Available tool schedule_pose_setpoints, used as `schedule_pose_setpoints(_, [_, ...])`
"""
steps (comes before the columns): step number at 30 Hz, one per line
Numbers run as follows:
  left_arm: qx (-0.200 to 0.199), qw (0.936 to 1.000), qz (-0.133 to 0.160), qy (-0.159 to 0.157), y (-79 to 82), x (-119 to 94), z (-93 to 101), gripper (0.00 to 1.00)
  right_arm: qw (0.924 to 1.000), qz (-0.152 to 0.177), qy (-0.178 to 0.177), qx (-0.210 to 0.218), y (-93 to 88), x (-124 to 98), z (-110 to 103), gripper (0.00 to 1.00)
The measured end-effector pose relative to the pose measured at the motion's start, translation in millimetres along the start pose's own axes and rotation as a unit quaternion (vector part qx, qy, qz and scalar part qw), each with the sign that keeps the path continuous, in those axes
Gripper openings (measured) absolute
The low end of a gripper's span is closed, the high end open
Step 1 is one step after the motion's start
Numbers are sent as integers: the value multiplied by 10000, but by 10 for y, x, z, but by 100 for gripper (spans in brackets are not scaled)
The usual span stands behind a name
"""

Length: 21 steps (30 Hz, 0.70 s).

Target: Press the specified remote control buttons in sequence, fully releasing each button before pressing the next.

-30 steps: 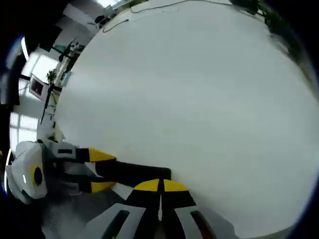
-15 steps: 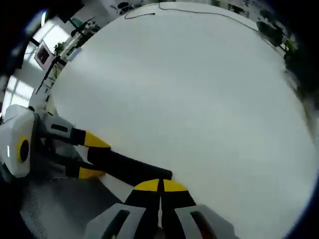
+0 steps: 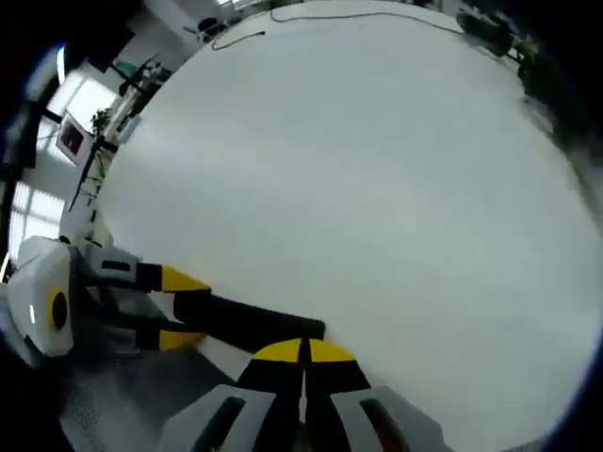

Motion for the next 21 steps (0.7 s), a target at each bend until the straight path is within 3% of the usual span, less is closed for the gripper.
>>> schedule_pose_setpoints(4, [-11,10000,16,2,-5,-1,0,25,9996,86,187,171,20,-19,-4,0])
schedule_pose_setpoints(15, [-7,10000,37,9,-11,-1,-1,25,9974,-124,498,510,-11,17,-29,0])
schedule_pose_setpoints(21, [-15,10000,46,9,-10,0,-2,25,9986,-115,376,363,2,30,-54,0])
Point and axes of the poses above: the point that each gripper's makers call its tool centre point, and the gripper's own axes: x roughly forward along the fingers, z roughly to its right, y roughly out of its top, the point moved 9 cm from there along -x, roughly backward along the fingers, and after that the axes turned 11 degrees about -y, right-handed, at the moved point
